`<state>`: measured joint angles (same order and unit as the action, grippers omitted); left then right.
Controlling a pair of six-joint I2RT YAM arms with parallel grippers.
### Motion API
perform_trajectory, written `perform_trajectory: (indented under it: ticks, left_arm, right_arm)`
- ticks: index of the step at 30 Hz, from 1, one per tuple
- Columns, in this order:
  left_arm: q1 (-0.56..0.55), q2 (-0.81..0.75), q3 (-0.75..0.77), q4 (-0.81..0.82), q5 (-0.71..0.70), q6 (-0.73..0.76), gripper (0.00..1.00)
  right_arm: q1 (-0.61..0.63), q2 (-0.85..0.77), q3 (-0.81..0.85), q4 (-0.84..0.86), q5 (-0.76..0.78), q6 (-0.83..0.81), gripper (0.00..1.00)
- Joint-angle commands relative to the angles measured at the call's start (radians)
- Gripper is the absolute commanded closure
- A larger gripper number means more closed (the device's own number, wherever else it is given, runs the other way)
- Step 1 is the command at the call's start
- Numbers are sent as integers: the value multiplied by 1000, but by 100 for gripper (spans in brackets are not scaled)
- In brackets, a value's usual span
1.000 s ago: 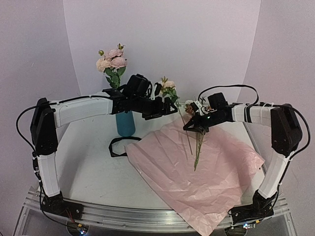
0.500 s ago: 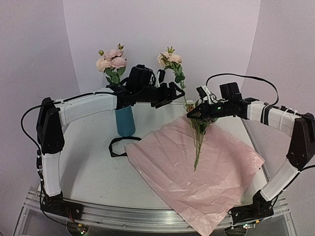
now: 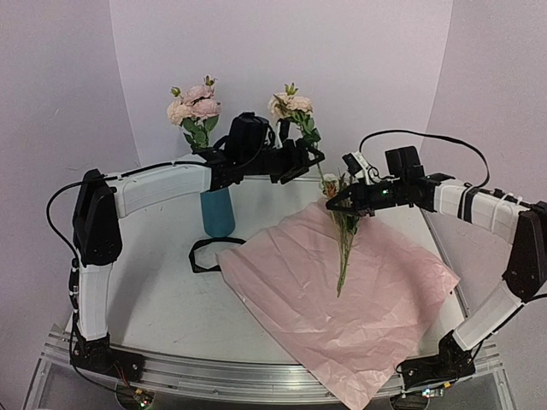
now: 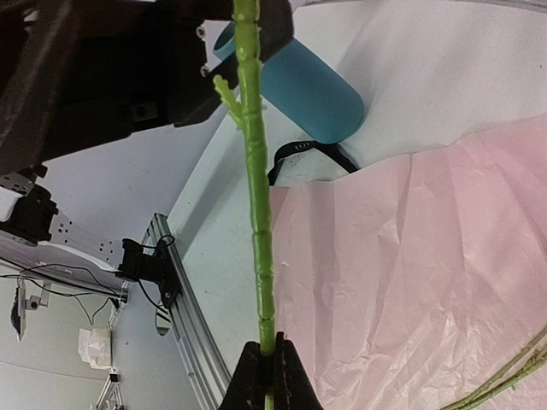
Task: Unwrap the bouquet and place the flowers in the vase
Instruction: Pick up the fake flower from the wrapping paper, then insert the fake flower into the vase.
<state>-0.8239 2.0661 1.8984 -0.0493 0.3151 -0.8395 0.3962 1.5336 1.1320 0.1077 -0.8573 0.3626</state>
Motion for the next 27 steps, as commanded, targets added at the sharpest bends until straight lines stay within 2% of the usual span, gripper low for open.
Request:
perform_trajectory:
  ticks: [1, 5, 19, 24, 27]
  left_arm:
    - [16, 3, 51, 45, 19, -23, 36]
    - [27, 8, 54, 81, 31, -38, 43]
    - [34, 8, 48, 107, 68, -56, 49]
    - [37, 5, 48, 115, 77, -57, 53]
    - [36, 4, 48, 121, 87, -59, 60]
  right_arm:
    - [7, -57, -10, 21, -56, -26, 100]
    - [7, -58, -12, 20, -69, -25, 100]
    - [18, -38, 3, 15, -98, -24, 100]
    - [28, -35, 0, 14, -104, -25, 100]
    - [32, -32, -1, 11, -104, -24, 100]
